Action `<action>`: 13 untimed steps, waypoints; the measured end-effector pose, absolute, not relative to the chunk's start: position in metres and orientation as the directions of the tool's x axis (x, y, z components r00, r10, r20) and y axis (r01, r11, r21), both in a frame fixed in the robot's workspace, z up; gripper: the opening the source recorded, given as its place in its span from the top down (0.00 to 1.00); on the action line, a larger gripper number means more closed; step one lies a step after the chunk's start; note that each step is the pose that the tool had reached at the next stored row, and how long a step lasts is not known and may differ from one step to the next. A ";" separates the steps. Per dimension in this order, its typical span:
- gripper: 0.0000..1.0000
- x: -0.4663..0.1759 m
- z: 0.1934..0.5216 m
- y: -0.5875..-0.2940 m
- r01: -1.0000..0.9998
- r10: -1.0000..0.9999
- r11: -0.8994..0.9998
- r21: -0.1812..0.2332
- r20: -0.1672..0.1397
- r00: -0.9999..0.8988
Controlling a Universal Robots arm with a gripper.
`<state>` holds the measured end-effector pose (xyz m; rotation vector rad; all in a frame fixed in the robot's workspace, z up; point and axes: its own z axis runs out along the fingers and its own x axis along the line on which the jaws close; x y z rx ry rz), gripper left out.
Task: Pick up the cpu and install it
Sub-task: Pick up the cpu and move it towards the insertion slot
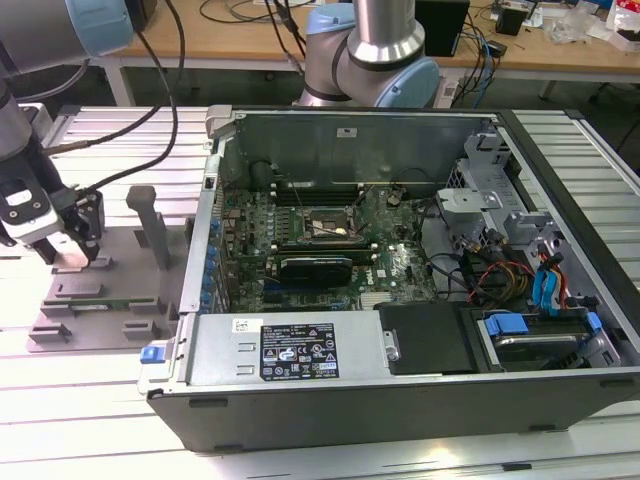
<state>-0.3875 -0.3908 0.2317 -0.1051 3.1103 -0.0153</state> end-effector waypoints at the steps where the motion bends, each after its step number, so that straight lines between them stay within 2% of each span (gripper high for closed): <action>1: 0.45 -0.388 0.233 -0.390 -0.067 -0.068 0.998 -0.011 -0.029 -0.997; 13: 0.45 -0.388 0.266 -0.389 -0.067 -0.068 0.998 -0.011 -0.029 -0.997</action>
